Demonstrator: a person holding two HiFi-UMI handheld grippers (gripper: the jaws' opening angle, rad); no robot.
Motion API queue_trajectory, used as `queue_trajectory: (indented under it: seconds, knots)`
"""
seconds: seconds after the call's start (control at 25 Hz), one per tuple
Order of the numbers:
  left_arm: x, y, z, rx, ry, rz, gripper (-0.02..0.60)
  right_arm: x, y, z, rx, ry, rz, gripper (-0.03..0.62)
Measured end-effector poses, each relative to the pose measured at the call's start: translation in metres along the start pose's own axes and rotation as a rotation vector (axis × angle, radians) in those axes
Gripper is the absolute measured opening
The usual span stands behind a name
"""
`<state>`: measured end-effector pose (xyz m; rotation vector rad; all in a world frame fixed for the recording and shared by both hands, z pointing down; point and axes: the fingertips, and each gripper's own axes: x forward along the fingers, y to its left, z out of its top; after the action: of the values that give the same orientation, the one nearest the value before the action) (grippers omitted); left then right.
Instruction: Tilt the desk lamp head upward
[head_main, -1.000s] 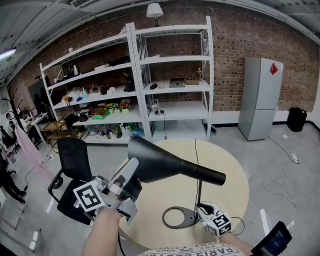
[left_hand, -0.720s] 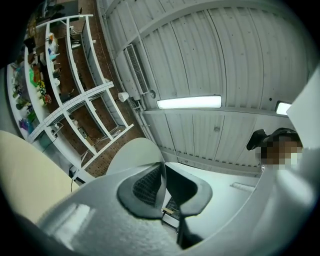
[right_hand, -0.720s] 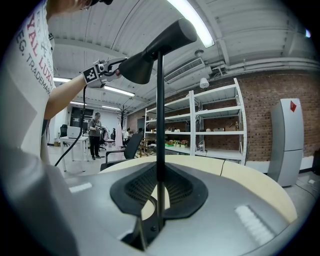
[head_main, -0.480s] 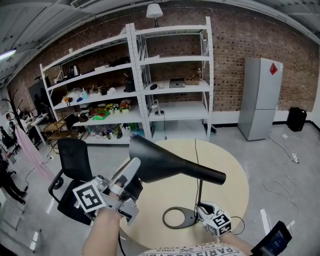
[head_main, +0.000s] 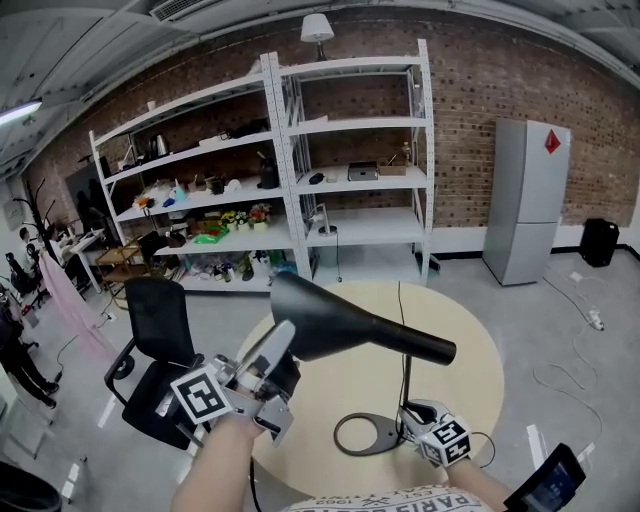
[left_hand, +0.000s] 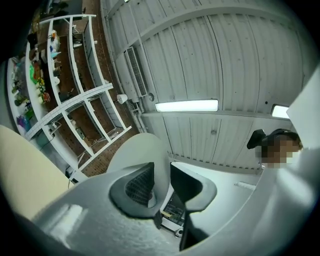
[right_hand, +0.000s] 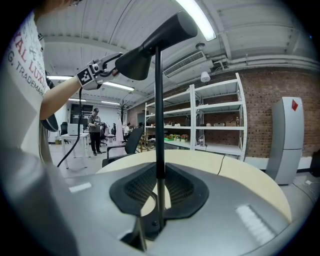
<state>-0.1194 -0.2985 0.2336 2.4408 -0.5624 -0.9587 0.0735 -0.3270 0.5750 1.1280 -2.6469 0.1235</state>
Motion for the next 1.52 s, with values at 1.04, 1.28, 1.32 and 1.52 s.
queue_trajectory:
  seconds: [1.04, 1.28, 1.32, 1.52]
  knots:
    - [-0.102, -0.065, -0.249, 0.466, 0.55, 0.174, 0.0, -0.168, 0.126, 0.08, 0.046, -0.084, 0.288, 0.006]
    - [-0.111, -0.12, -0.296, 0.45, 0.561, 0.166, 0.0, -0.227, 0.161, 0.056, 0.042, -0.082, 0.309, 0.006]
    - [-0.114, -0.129, -0.302, 0.455, 0.565, 0.164, 0.0, -0.236, 0.166, 0.054, 0.029, -0.085, 0.303, 0.006]
    - [-0.131, -0.167, -0.315, 0.464, 0.549, 0.182, 0.0, -0.273, 0.19, 0.043, -0.005, -0.076, 0.296, 0.006]
